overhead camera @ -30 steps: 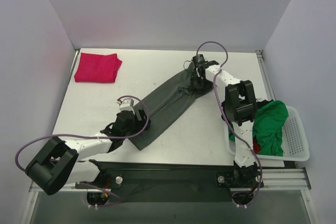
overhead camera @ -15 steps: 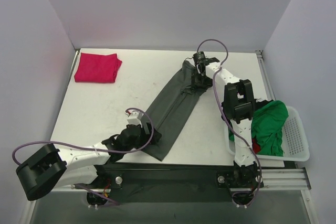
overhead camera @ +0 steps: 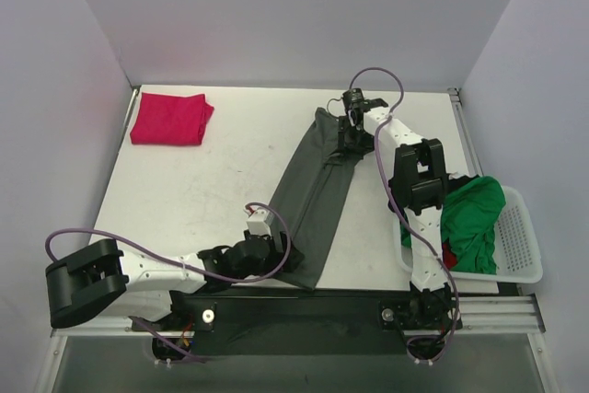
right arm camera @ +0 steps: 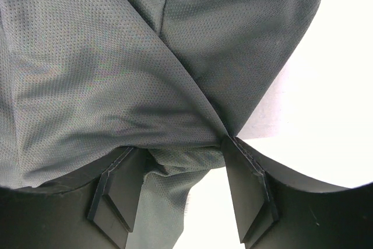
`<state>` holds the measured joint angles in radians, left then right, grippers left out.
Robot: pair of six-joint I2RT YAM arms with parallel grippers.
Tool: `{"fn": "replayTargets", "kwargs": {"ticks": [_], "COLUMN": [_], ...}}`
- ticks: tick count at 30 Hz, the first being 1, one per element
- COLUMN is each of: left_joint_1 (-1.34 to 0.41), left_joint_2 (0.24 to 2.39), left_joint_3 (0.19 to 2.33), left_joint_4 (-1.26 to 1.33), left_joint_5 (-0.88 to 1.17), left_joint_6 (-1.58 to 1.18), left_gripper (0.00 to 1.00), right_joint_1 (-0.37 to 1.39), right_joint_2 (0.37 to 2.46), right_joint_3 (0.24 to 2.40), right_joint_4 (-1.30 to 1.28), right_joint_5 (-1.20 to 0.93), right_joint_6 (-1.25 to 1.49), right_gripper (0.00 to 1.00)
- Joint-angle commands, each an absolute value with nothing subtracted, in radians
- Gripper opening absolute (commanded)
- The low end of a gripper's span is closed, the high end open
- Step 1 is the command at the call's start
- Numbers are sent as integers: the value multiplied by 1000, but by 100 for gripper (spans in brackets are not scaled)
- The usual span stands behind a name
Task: Fold and stack the t-shirts
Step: Rotate the tshirt 90 degrees
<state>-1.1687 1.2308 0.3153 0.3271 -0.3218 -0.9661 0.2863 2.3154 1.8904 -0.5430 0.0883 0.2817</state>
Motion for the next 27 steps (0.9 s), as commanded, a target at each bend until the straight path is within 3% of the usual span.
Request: {"fn": "replayTargets", "kwargs": {"ticks": [1,27], "left_joint_1": [-1209,-1319], "left_joint_2": [1236,1364], "left_joint_3": [362,463], "left_joint_4": [314,370], "left_joint_5": [-347,-319], "left_joint_6": [-982,-973], "left_gripper": [94,94], "right_joint_1": [264,245], "right_joint_2": [2356,2372], "right_joint_3": [1913,1963], "right_joint_4": [-603,-618], "right_joint_5": [114,72], "right_joint_6": [264,259], "right_gripper": [56,58]}}
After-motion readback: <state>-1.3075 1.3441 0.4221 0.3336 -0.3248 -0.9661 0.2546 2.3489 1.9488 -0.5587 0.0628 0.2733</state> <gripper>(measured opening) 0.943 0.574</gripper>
